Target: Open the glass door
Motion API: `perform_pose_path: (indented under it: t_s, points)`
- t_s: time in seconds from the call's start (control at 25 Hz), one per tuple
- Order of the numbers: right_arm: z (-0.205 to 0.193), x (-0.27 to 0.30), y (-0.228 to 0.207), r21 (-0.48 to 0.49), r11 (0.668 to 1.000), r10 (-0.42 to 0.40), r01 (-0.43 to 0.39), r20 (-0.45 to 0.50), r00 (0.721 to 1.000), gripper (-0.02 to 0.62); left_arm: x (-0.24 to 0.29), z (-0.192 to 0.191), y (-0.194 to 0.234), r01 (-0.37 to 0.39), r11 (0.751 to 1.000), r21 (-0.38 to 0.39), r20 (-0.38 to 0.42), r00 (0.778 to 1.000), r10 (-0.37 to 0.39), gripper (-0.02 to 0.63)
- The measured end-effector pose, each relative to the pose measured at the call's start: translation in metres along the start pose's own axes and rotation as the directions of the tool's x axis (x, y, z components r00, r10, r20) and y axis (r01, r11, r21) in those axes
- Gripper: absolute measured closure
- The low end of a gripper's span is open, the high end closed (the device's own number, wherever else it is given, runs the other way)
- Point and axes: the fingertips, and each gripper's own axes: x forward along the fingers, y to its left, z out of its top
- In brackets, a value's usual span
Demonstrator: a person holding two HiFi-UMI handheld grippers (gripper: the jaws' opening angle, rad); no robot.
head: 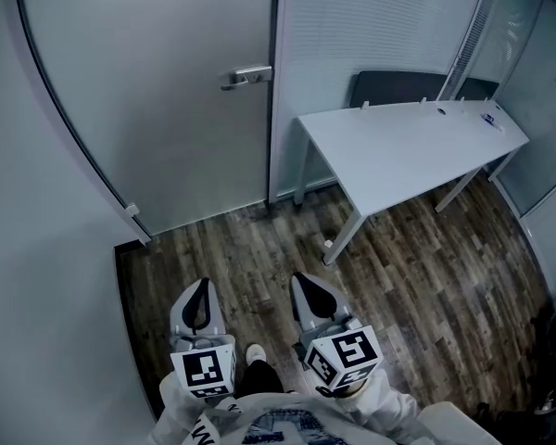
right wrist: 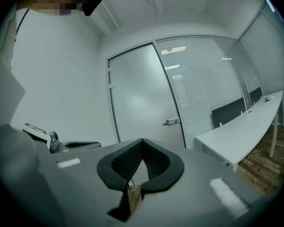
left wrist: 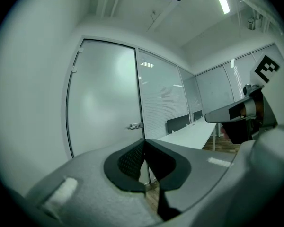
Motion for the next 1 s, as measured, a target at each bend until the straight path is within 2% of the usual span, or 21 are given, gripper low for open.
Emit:
perform_pose_path:
  t_s: [0.36,0.68,1.0]
  points:
    - [0.006,0.070,0.006,-0.012,1.000,-0.023,0.023,-0.005,1.000,0.592,0.052,0.003,0.046,0.024,1.000,0.000,0.010,1.000,-0.024,0.603]
    - [0.016,0.111,0.012,-0.014,0.999,-0.046,0.047,0.018,0.999,0.592,0.082,0.006,0.075,0.043,0.999,0.005,0.028,0.999,-0.043,0.603]
    - [0.019,0.124,0.004,-0.013,0.998,-0.067,0.068,0.013,0.998,0.592,0.098,0.005,0.078,0.063,0.998,-0.004,0.031,0.998,-0.062,0.603]
